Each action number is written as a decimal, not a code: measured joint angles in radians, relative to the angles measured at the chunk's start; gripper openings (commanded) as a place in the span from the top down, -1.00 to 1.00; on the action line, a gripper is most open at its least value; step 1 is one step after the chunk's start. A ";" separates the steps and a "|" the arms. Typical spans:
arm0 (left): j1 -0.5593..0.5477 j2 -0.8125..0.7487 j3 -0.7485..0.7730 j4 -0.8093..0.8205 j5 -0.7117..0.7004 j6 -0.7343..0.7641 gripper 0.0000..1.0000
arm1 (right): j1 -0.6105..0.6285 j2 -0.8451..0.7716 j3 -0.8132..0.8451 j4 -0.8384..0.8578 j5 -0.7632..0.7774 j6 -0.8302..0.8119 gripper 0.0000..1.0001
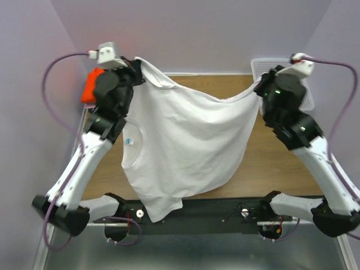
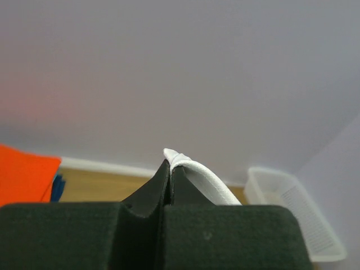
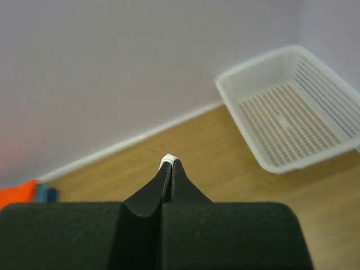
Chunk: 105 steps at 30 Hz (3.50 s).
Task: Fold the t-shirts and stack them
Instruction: Flatten the tshirt out
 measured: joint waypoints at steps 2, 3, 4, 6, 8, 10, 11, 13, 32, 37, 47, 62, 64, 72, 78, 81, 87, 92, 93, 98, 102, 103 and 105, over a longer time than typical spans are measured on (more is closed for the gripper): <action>0.023 0.130 -0.019 0.005 -0.009 0.000 1.00 | -0.022 0.097 -0.042 0.002 0.059 0.023 0.99; 0.041 0.214 -0.022 0.014 -0.009 0.000 1.00 | -0.040 0.151 -0.057 0.002 0.061 0.030 0.99; 0.057 0.290 -0.017 0.021 -0.009 -0.001 1.00 | -0.074 0.209 -0.072 0.004 0.047 0.041 0.99; 0.094 0.476 0.024 0.030 0.005 0.000 0.20 | -0.153 0.339 -0.095 0.013 0.009 0.047 0.99; 0.117 0.660 0.124 -0.027 0.023 0.002 -0.94 | -0.230 0.486 -0.080 0.021 -0.050 0.048 0.63; 0.134 0.854 0.295 -0.091 0.031 0.010 -0.97 | -0.286 0.643 -0.026 0.029 -0.101 0.034 -0.55; 0.136 0.910 0.348 -0.107 0.034 0.011 -0.97 | -0.299 0.694 -0.003 0.036 -0.124 0.026 -0.97; 0.138 1.011 0.439 -0.161 0.040 0.012 -0.97 | -0.321 0.805 0.043 0.038 -0.167 0.023 -1.00; 0.101 0.686 0.029 -0.100 0.125 -0.037 -0.97 | -0.314 0.565 -0.212 0.060 -0.560 0.043 -1.00; 0.089 0.789 0.080 -0.121 0.158 -0.044 -0.97 | -0.314 0.668 -0.215 0.058 -0.589 0.042 -1.00; 0.069 1.087 0.363 -0.186 0.282 -0.034 -0.97 | -0.314 0.840 -0.122 0.056 -0.539 0.041 -1.00; 0.032 1.406 0.798 -0.244 0.482 -0.037 -0.97 | -0.321 0.901 -0.095 0.055 -0.487 0.056 -1.00; 0.034 1.463 0.883 -0.259 0.485 -0.043 -0.97 | -0.321 0.901 -0.095 0.055 -0.487 0.060 -1.00; 0.051 1.541 0.956 -0.258 0.504 -0.079 -0.97 | -0.321 0.900 -0.096 0.055 -0.487 0.061 -1.00; 0.059 1.537 0.961 -0.262 0.502 -0.092 -0.97 | -0.323 0.872 -0.096 0.053 -0.498 0.046 -1.00; 0.062 1.500 0.952 -0.291 0.489 -0.090 -0.97 | -0.323 0.814 -0.106 0.053 -0.517 0.038 -1.00; 0.058 1.102 0.603 -0.294 0.386 -0.076 -0.97 | -0.323 0.628 -0.209 0.063 -0.571 0.041 -1.00; 0.043 0.646 0.188 -0.164 0.278 -0.081 -0.97 | -0.323 0.512 -0.353 0.076 -0.594 0.050 -1.00; 0.042 0.573 0.109 -0.142 0.256 -0.084 -0.97 | -0.323 0.502 -0.375 0.076 -0.600 0.051 -1.00; 0.034 0.443 -0.181 -0.047 0.206 -0.126 -0.97 | -0.323 0.497 -0.462 0.091 -0.644 0.054 -1.00; 0.035 0.545 -0.292 -0.066 0.196 -0.143 -0.97 | -0.322 0.534 -0.469 0.103 -0.674 0.053 -1.00; 0.035 0.588 -0.292 -0.078 0.192 -0.145 -0.97 | -0.322 0.552 -0.464 0.107 -0.682 0.053 -1.00; 0.035 0.645 -0.286 -0.081 0.188 -0.145 -0.97 | -0.322 0.588 -0.452 0.114 -0.689 0.051 -1.00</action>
